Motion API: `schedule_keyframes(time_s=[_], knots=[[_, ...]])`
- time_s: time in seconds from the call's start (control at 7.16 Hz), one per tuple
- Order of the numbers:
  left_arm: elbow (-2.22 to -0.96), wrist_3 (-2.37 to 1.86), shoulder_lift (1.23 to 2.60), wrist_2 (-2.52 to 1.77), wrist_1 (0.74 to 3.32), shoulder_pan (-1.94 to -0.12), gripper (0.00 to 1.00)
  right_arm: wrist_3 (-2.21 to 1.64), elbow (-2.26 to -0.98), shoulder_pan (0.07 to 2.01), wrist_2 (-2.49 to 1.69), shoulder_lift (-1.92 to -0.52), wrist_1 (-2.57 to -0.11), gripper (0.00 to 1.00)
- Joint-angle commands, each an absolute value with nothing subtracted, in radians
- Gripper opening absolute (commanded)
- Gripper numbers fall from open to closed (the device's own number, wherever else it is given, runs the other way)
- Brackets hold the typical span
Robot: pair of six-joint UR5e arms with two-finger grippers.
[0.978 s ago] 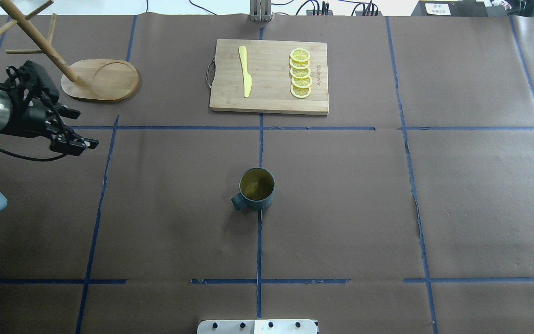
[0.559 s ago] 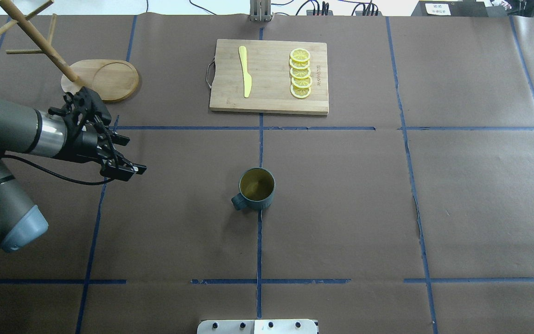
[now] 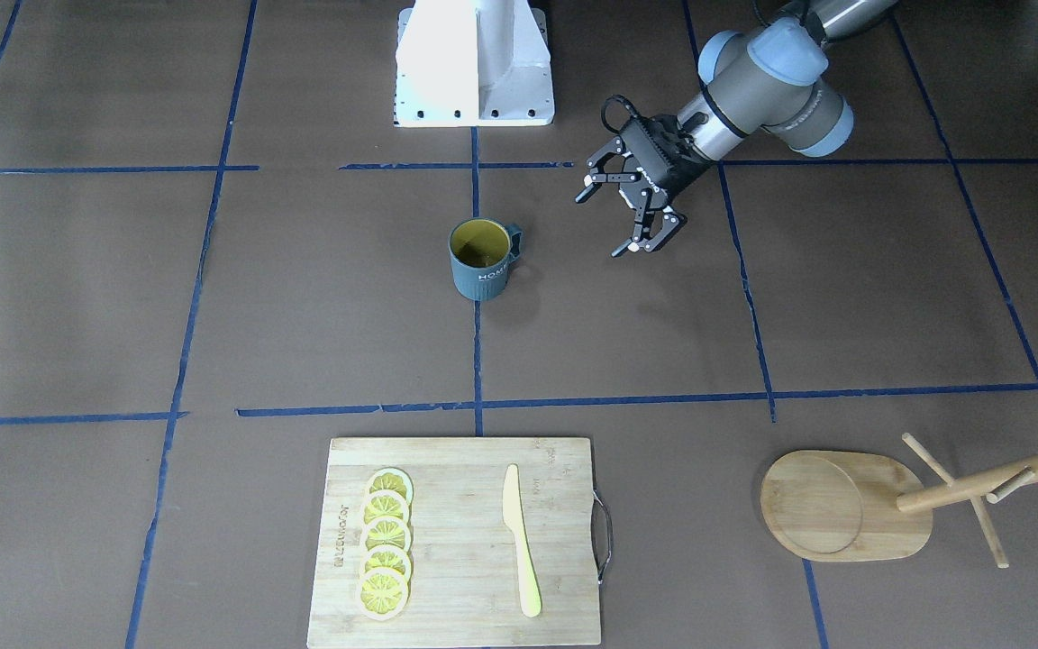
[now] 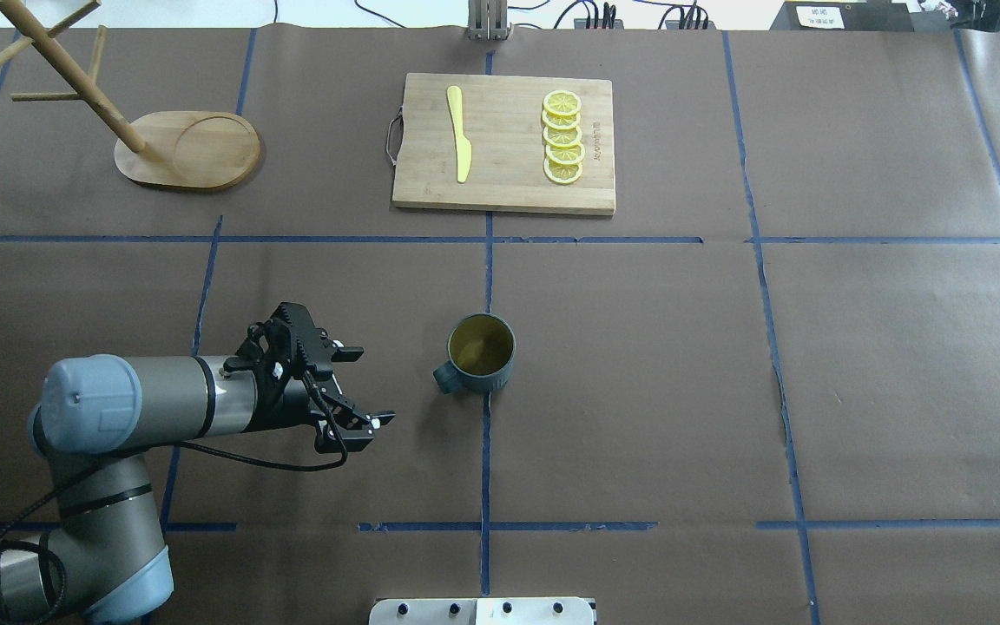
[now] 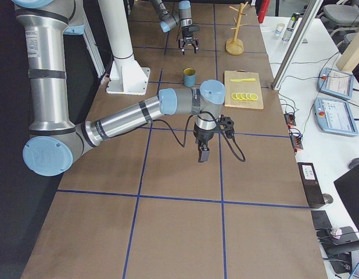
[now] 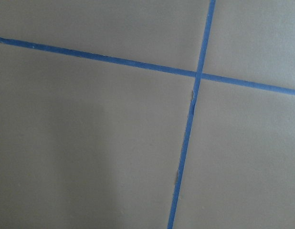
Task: Hang cup on storage rack
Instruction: 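Move the left gripper toward the teal mug's handle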
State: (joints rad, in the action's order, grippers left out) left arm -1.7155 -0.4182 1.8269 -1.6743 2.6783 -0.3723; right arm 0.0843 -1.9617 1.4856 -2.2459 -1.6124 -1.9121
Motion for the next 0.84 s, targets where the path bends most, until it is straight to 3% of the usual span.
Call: schedule_keyframes(time_s=[0.0, 0.28, 0.7], knots=[[-1.706, -0.42, 1.853, -1.579, 2.698, -0.301, 1.0, 0.047, -1.868, 1.505, -2.285, -1.701, -1.7, 1.0], [-1.704, -0.422, 1.859, -1.578, 2.726, -0.301, 1.0, -0.053, -1.717, 1.505, -2.302, -1.716, -1.481, 1.0], [-1.545, -0.42, 1.914, -1.537, 2.862, -0.293, 1.0, -0.132, -1.752, 1.505, -2.312, -1.735, -1.463, 1.0]])
